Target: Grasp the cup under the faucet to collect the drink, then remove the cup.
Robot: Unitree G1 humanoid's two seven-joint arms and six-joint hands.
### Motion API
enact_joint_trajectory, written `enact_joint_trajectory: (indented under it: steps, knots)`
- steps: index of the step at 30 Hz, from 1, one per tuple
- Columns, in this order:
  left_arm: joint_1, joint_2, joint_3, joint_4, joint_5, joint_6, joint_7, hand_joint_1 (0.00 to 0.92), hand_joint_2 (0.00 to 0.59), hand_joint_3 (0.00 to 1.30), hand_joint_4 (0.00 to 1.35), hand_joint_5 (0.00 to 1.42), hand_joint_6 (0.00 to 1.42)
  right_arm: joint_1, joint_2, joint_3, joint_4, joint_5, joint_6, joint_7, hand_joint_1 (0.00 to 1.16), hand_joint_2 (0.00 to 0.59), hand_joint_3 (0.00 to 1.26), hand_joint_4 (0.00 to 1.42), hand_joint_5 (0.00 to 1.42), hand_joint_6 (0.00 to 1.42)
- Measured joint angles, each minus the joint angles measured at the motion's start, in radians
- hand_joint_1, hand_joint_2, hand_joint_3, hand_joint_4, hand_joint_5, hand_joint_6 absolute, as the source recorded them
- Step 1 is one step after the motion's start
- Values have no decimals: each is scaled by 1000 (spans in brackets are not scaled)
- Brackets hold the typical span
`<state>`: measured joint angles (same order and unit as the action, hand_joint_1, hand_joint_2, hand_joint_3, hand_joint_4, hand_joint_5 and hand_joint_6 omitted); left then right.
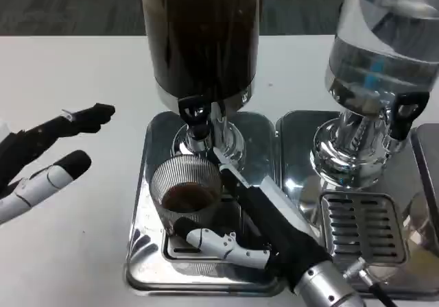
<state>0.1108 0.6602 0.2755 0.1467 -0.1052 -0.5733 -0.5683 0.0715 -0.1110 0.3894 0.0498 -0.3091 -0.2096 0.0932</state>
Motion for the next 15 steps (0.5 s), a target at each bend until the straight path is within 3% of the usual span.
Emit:
enact_joint_trajectory:
  steps: [15]
  knots:
    - [3, 0, 0, 0, 0, 0, 0, 0, 132, 213, 170, 182, 140, -18, 21, -2, 30, 0, -1, -11, 493, 191, 0, 0, 0, 0]
